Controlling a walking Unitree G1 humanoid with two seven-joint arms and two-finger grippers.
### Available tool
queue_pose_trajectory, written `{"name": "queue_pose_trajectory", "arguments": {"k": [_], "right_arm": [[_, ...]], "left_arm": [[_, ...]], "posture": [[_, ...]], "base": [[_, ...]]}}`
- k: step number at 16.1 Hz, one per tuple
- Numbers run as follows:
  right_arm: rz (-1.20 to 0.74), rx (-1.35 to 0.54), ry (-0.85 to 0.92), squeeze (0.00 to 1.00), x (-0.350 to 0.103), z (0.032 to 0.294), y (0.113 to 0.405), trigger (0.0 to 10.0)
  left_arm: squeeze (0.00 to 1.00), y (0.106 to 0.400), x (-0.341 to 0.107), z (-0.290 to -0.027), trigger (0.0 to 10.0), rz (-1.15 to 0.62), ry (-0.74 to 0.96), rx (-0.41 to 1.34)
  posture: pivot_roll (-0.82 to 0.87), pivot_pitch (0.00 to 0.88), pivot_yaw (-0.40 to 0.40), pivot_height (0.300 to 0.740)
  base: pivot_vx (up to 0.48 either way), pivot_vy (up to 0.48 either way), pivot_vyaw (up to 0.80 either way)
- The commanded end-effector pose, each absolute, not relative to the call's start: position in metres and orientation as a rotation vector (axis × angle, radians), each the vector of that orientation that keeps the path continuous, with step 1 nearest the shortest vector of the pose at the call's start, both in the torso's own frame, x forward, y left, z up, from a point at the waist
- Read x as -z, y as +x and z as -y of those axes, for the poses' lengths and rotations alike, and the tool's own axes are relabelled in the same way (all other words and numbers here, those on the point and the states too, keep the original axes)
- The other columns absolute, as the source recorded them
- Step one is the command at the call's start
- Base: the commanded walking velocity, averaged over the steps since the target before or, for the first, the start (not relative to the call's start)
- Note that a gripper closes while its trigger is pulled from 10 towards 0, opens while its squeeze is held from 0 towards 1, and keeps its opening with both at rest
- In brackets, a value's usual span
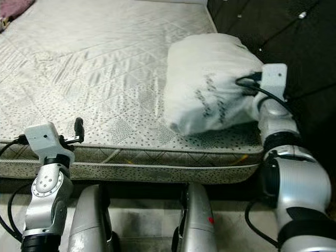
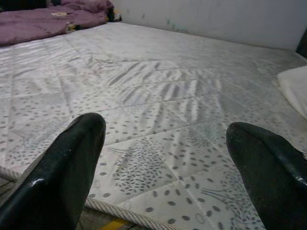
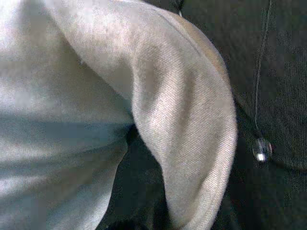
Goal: Clean up the room
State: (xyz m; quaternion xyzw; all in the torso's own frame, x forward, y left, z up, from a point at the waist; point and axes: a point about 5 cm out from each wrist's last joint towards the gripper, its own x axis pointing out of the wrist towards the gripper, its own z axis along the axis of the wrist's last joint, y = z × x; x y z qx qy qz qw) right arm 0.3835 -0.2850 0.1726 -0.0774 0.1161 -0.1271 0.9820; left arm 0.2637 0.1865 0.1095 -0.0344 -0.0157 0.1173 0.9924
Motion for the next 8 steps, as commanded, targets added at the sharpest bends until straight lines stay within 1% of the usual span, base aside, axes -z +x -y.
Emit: {"name": "queue_pose_trajectory", "arguments": {"k": [1,4,5,6,8], "right_arm": [[-0.129,0.332,-0.144,0.00,-0.207,0.302,0.386,0.0],[-0.171,0.376,-0.163,0.00,-0.199,0.313,0.379,0.0],[-0.179,0.367,-0.161,0.00,-0.196,0.312,0.379,0.0],[-0.214,0.356,-0.182,0.00,-0.183,0.308,0.377,10.0],[-0.242,0.349,-0.167,0.00,-0.169,0.305,0.374,10.0]], "left_arm": [[0.00,0.264,-0.110,-0.186,10.0,0.029,-0.054,-0.231],[0.00,0.266,-0.110,-0.188,10.0,0.026,-0.043,-0.227],[0.00,0.266,-0.110,-0.188,10.0,0.025,-0.041,-0.226],[0.00,0.265,-0.110,-0.188,10.0,0.023,-0.038,-0.226],[0.00,0.265,-0.110,-0.187,10.0,0.024,-0.034,-0.224]], "posture": [[0.09,0.000,-0.059,0.522],[0.09,0.000,-0.051,0.522],[0.09,0.000,-0.052,0.522],[0.09,0.000,-0.053,0.522],[0.10,0.000,-0.053,0.522]], "base": [[0.000,0.000,0.00],[0.000,0.000,0.00],[0.000,0.000,0.00],[0.000,0.000,0.00],[0.000,0.000,0.00]]}}
